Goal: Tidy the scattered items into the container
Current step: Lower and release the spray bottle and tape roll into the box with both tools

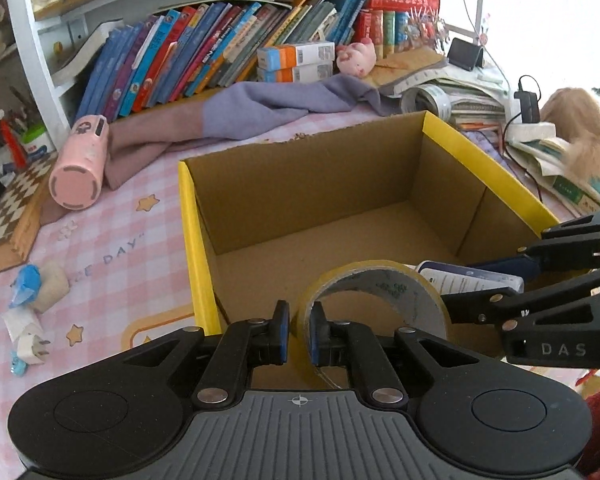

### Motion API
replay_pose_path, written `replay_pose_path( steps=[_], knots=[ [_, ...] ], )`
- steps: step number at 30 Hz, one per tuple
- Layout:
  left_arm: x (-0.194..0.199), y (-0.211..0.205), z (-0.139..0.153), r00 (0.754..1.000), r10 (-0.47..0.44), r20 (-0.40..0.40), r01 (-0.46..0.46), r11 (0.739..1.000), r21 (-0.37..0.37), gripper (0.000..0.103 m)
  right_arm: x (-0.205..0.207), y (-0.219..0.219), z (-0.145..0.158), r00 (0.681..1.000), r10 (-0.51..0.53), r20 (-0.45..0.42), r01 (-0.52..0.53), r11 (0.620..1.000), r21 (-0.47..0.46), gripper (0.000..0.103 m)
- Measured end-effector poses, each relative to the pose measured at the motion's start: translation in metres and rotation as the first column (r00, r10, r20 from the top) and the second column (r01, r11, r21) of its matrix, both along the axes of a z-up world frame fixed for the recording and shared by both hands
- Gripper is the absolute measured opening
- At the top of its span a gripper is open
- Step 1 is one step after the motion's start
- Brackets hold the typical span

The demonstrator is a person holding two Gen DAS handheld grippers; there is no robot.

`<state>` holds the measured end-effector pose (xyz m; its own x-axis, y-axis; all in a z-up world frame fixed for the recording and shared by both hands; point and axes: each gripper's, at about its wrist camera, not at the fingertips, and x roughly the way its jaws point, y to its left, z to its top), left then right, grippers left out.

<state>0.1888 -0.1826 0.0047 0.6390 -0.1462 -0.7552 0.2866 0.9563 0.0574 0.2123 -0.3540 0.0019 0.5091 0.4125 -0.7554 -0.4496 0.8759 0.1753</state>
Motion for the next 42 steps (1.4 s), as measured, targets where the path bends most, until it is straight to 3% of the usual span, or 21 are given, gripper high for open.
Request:
replay_pose_path(
  steps=[5, 9, 12, 16, 21, 42],
  knots=[
    [-0.002, -0.002, 0.0, 1.0, 0.002, -0.005, -0.002, 1.0, 0.017, 0.012, 0.0, 0.0, 0.0, 1.0, -0.001, -0.003, 0.001, 1.0, 0.007, 0.031],
    [-0.007, -0.003, 0.003, 1.0, -0.017, -0.004, 0.017, 0.999, -0.028, 0.03, -0.003, 0.001, 0.002, 1.0, 0.0, 0.014, 0.0, 1.0, -0.005, 0.031],
    [-0.016, -0.009, 0.008, 0.998, -0.04, 0.039, 0.04, 0.999, -0.012, 0.045, -0.008, 0.002, 0.005, 0.999, 0.008, 0.037, -0.007, 1.0, -0.005, 0.033],
    [-0.023, -0.013, 0.019, 0.993, -0.04, 0.109, 0.039, 0.999, 0.006, 0.048, -0.014, 0.004, 0.012, 0.996, 0.015, 0.089, -0.013, 1.0, -0.02, 0.034],
    [-0.029, -0.01, 0.027, 0.986, 0.0, 0.166, 0.003, 1.0, -0.017, 0.06, -0.018, 0.002, 0.018, 0.99, 0.008, 0.137, -0.005, 1.0, -0.02, 0.039],
    [-0.043, -0.009, 0.035, 0.975, 0.044, 0.217, -0.046, 0.999, 0.001, 0.071, -0.019, 0.002, 0.022, 0.987, 0.009, 0.159, -0.008, 1.0, -0.008, 0.046]
  ],
)
